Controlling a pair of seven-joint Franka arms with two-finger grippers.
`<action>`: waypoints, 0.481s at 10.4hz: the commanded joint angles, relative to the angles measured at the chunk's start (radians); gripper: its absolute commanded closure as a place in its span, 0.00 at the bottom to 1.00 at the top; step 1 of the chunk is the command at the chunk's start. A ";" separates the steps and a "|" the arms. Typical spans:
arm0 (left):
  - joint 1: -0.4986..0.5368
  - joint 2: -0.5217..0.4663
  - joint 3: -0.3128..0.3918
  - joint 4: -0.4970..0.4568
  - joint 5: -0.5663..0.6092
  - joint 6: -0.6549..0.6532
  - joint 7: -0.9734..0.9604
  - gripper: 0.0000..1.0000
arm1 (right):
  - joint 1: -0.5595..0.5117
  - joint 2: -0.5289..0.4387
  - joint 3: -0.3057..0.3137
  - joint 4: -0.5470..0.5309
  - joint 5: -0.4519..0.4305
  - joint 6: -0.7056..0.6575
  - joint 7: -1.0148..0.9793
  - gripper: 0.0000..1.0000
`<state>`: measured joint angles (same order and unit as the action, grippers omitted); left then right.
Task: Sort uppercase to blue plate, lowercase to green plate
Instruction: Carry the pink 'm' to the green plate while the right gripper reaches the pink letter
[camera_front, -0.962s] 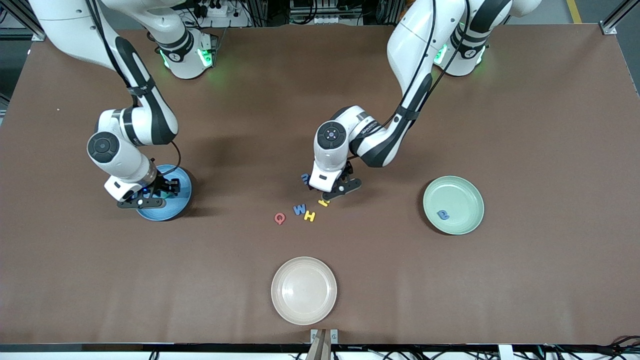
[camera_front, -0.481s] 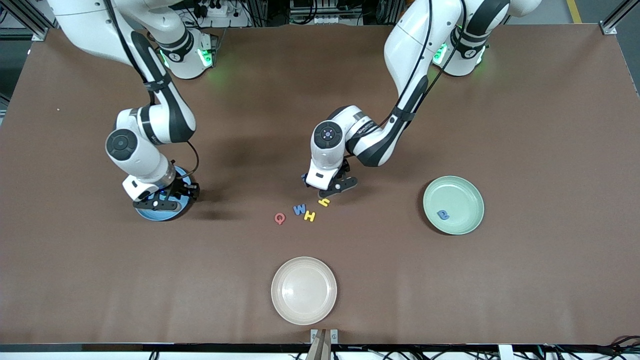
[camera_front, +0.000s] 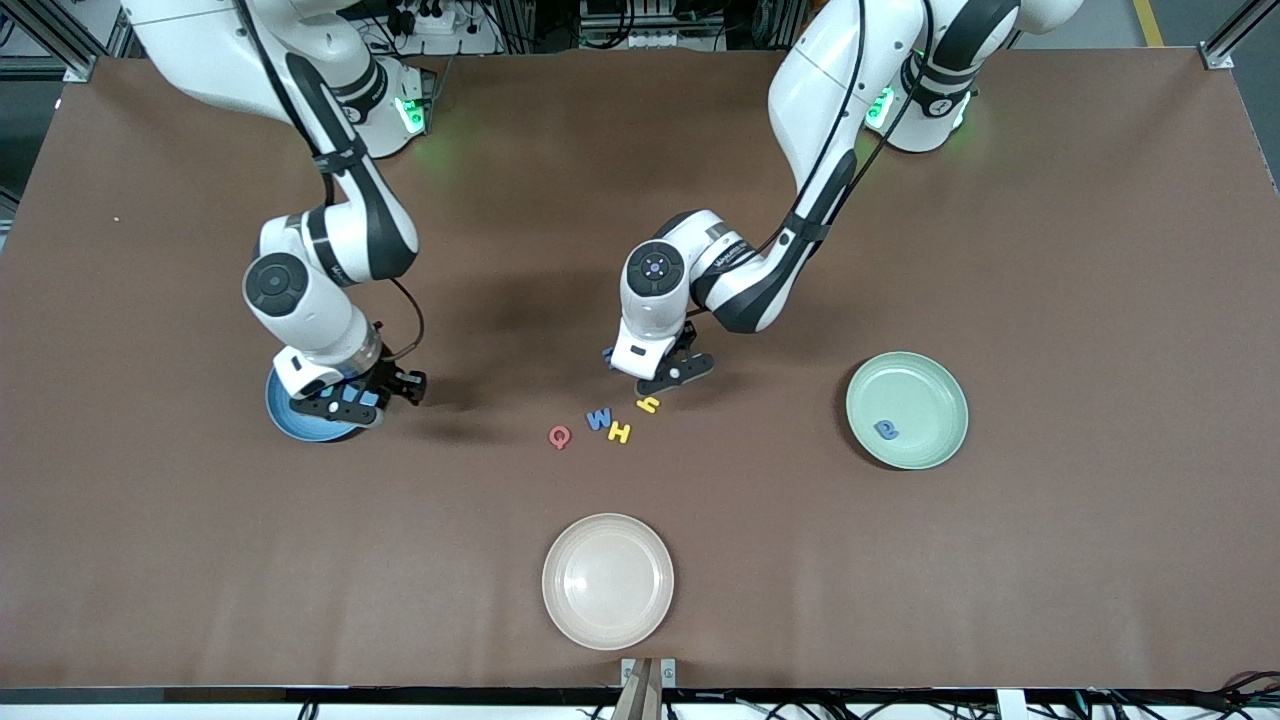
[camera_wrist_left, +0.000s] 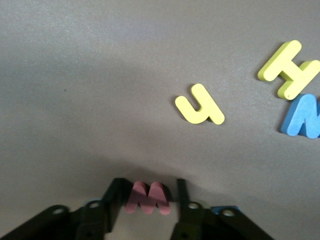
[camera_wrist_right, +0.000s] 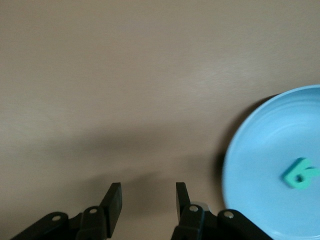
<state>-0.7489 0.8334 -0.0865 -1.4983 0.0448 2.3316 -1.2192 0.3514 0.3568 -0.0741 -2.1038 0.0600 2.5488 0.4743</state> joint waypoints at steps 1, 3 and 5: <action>-0.006 0.012 0.002 0.007 -0.020 0.005 -0.006 1.00 | 0.046 0.051 -0.001 0.082 0.052 -0.015 0.105 0.43; 0.005 -0.006 0.004 0.004 -0.017 -0.026 0.000 1.00 | 0.070 0.074 0.005 0.120 0.057 -0.015 0.186 0.37; 0.051 -0.051 0.013 0.001 -0.008 -0.073 0.019 1.00 | 0.074 0.100 0.020 0.156 0.057 -0.015 0.216 0.37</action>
<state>-0.7378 0.8304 -0.0788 -1.4908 0.0446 2.3063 -1.2191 0.4231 0.4242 -0.0613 -1.9964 0.0991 2.5472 0.6624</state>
